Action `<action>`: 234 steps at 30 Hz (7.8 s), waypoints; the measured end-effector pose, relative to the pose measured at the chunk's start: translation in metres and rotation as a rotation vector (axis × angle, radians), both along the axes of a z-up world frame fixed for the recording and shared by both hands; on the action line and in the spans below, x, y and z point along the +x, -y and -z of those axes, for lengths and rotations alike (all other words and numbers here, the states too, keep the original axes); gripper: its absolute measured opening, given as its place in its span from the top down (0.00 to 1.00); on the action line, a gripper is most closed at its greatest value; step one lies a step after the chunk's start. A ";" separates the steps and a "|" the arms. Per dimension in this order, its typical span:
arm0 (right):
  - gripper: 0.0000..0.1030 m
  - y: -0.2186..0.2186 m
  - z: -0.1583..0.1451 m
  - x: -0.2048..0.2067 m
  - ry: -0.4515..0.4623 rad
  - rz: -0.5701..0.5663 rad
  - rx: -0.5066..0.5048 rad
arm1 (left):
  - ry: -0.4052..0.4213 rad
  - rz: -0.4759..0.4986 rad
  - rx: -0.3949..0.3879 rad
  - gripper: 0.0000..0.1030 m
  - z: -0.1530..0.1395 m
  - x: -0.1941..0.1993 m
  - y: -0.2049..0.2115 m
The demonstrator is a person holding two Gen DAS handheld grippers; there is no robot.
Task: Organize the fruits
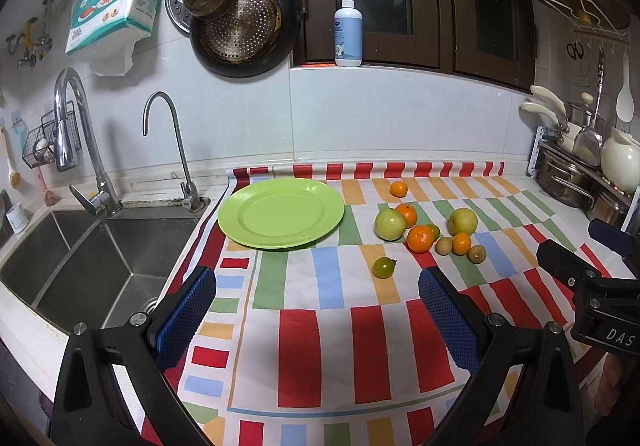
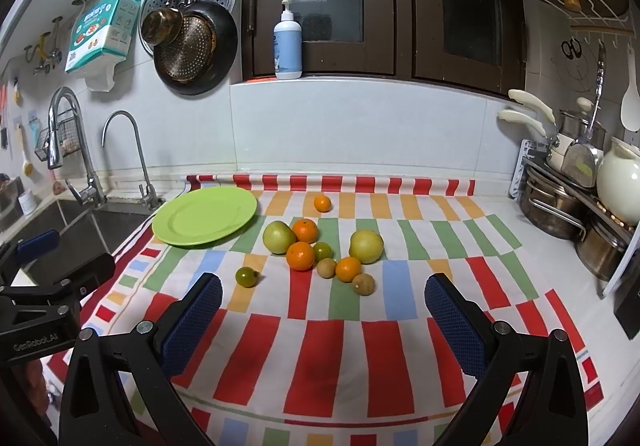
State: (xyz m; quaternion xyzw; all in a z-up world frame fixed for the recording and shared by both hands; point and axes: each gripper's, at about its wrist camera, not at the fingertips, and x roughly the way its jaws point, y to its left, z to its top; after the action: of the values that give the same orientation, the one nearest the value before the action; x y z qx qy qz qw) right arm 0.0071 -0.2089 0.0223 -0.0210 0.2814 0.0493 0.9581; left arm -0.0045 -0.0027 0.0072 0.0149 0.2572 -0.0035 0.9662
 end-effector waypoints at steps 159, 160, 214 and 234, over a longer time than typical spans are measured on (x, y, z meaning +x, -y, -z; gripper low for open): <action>0.70 -0.148 0.025 0.237 -0.139 -0.321 0.066 | -0.073 0.072 0.004 0.72 0.003 0.207 -0.084; 0.70 -0.150 0.028 0.243 -0.149 -0.323 0.073 | -0.074 0.071 0.005 0.72 0.004 0.209 -0.085; 0.69 -0.151 0.032 0.230 -0.167 -0.294 0.036 | -0.065 0.064 -0.007 0.54 -0.003 0.202 -0.083; 0.68 -0.090 0.005 0.139 -0.118 -0.203 0.062 | -0.024 0.170 -0.003 0.45 -0.019 0.117 -0.032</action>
State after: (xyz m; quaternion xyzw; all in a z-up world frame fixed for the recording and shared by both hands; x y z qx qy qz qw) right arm 0.1460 -0.1194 0.0176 -0.0167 0.3323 0.1559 0.9300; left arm 0.1127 0.0297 0.0260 0.0351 0.2664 -0.0859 0.9594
